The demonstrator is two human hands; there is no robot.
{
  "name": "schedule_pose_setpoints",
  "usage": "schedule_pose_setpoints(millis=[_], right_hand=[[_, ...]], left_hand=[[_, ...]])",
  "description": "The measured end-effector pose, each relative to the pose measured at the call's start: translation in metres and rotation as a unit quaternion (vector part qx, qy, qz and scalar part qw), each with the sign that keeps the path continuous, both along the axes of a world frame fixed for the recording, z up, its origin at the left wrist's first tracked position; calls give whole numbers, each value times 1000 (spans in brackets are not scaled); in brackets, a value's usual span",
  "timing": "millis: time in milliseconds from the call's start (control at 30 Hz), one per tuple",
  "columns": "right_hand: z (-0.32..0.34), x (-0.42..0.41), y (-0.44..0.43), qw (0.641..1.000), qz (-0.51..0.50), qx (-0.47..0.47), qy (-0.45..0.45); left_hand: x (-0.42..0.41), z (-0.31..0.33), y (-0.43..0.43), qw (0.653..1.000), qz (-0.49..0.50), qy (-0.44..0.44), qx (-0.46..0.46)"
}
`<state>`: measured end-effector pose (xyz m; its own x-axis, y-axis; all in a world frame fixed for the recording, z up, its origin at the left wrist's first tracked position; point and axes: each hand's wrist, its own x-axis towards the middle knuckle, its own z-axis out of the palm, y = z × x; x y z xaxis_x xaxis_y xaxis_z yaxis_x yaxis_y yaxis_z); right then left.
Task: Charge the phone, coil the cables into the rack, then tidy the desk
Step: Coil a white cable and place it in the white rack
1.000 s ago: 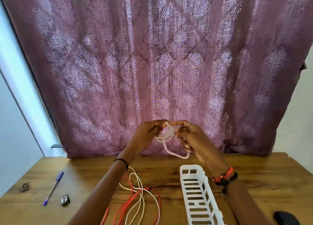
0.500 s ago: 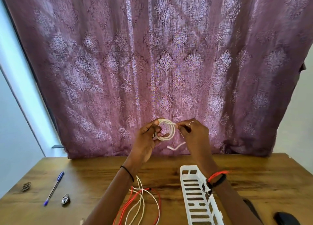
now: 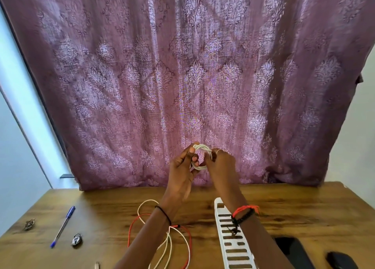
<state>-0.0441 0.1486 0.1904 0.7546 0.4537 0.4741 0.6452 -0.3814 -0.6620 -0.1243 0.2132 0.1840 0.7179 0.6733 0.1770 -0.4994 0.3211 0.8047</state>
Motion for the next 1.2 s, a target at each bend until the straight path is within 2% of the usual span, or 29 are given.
schedule_pose_setpoints(millis=[67, 167, 333, 500, 600, 700, 867, 1033, 1200], right_hand=[[4, 5, 0, 1000, 10, -10, 20], [9, 9, 2, 994, 51, 37, 87], [16, 7, 3, 991, 61, 31, 117], [5, 9, 10, 991, 54, -10, 123], [1, 11, 6, 991, 64, -6, 119], [-3, 10, 6, 987, 86, 17, 135], [-3, 5, 3, 949, 120, 130, 259], [3, 2, 0, 910, 153, 155, 353], [9, -7, -6, 897, 197, 163, 362]], left_hand=[[-1, 0, 1, 1000, -8, -11, -16], [-5, 3, 0, 998, -23, -35, -45], [-6, 4, 0, 998, -40, -47, -17], [-2, -3, 10, 997, -53, 30, 40], [-3, -9, 16, 990, -66, 96, 75], [-7, -12, 24, 984, -58, 123, 119], [-15, -16, 28, 980, -71, 117, 147], [-19, -20, 31, 979, -64, 119, 155], [-25, -21, 38, 988, -53, 112, 95]])
